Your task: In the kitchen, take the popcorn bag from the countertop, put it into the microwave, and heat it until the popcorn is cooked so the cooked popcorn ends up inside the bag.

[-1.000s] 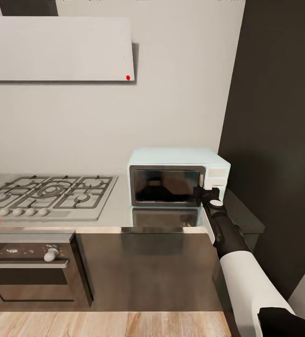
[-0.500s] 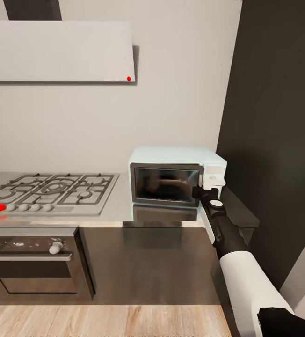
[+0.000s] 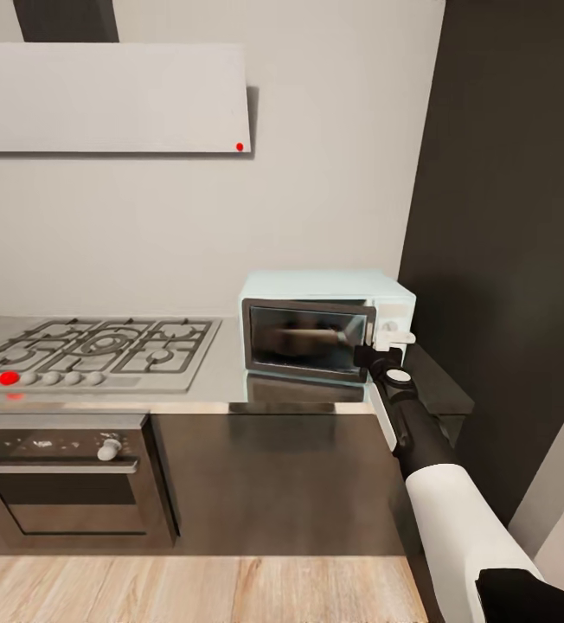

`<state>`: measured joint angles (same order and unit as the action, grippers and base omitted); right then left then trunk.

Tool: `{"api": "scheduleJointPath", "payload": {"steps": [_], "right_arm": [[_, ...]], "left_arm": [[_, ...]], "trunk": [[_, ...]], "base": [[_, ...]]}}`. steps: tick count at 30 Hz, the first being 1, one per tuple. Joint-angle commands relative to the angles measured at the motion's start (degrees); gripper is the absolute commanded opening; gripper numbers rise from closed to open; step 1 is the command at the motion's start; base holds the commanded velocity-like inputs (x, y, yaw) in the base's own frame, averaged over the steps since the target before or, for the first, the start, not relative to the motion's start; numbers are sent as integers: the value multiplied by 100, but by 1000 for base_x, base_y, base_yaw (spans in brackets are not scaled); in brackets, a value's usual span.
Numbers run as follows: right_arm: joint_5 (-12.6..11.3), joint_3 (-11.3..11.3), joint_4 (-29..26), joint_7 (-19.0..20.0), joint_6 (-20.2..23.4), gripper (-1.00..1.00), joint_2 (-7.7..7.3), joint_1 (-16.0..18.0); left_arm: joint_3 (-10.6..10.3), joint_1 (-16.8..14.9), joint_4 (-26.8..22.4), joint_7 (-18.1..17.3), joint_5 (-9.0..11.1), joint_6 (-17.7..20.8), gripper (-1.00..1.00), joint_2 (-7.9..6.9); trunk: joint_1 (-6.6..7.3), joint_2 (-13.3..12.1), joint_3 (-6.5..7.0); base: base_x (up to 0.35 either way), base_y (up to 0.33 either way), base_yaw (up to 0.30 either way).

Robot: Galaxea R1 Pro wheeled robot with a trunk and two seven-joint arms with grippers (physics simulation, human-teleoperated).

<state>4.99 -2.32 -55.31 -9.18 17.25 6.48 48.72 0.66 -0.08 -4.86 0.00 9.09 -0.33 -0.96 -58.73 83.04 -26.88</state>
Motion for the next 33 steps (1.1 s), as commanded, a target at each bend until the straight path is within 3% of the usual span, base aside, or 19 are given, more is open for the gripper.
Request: {"api": "scheduleJointPath", "payload": {"steps": [1, 18, 33], "right_arm": [[169, -77, -15, 4, 51, -100, 4, 6], [186, -75, -15, 4, 51, -100, 11, 6], [174, -67, -15, 6, 51, -100, 7, 6]], "left_arm": [[4, 2, -6, 0, 40, -2, 100, 0], [4, 0, -6, -9, 40, -3, 100, -7], [4, 0, -6, -9, 40, -2, 100, -9]], "trunk": [[0, 4, -5], [0, 4, -5], [0, 4, -5]], "base": [[-10, 0, 0], [-7, 0, 0], [-190, 0, 0]]}}
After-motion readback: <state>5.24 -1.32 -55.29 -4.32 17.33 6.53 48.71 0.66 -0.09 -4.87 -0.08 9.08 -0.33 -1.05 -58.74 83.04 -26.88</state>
